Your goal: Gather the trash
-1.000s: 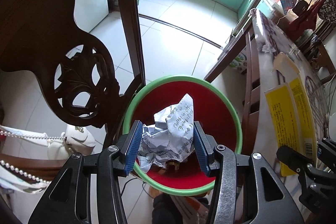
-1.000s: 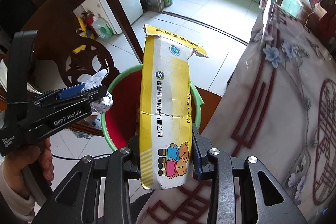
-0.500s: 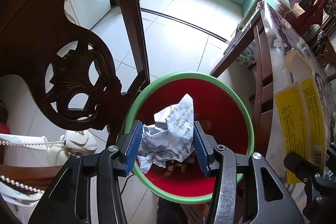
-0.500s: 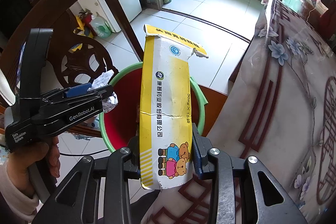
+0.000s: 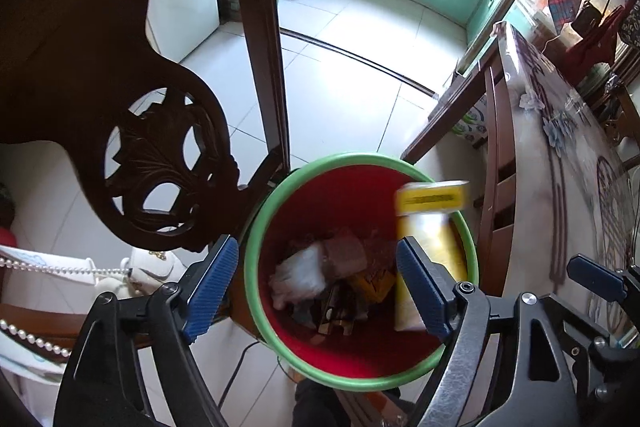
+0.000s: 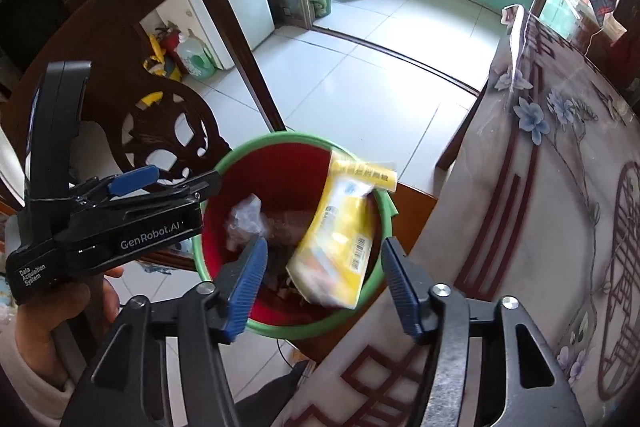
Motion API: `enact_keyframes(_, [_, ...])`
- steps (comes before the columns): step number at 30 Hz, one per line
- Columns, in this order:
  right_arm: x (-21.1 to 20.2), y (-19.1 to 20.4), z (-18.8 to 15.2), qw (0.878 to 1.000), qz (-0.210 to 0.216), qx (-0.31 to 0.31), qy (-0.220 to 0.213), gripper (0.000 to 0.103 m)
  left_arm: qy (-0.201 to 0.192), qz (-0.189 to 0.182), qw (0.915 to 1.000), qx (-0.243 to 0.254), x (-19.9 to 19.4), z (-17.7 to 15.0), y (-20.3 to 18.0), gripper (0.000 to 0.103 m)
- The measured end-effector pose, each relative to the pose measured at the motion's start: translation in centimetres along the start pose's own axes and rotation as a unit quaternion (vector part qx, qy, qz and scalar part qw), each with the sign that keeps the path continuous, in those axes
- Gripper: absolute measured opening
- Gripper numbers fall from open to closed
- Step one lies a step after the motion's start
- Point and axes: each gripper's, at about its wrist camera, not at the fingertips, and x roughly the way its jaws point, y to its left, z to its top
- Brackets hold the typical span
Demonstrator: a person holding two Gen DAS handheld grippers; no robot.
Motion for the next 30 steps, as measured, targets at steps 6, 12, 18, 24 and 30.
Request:
enact_keyframes(6, [-2.8,-0.2,-0.9,0.999,-0.013,-0.007,-0.032,0.061,-0.014,-0.005,0.9997,-0.018,-2.2,-0.8,-0.4,0.084])
enact_keyframes(12, [-8.5,-1.8,-2.6,0.994,-0.021,-0.011,-0.103,0.072,-0.074,-0.007,0.9972,-0.012,-6.8,-2.7,-3.3,0.103])
enact_keyframes(18, [-13.9,-5.1,-5.0,0.986,-0.006,0.007,-0.169,0.077,-0.132,-0.026,0.9907,-0.022,-10.4,-4.9,-7.0,0.103])
enact_keyframes(24, [-18.7,-9.0,-8.3,0.968,-0.004,0.036,-0.246,0.082,-0.219,-0.019,0.9754,-0.004,-14.1,-7.0,-11.4,0.103])
enact_keyframes(30, [-23.3,-11.1,-10.8,0.939,-0.048,0.031,-0.339,0.089,-0.245,0.043,0.9685,-0.005,-16.2,-8.1,-15.1,0.103])
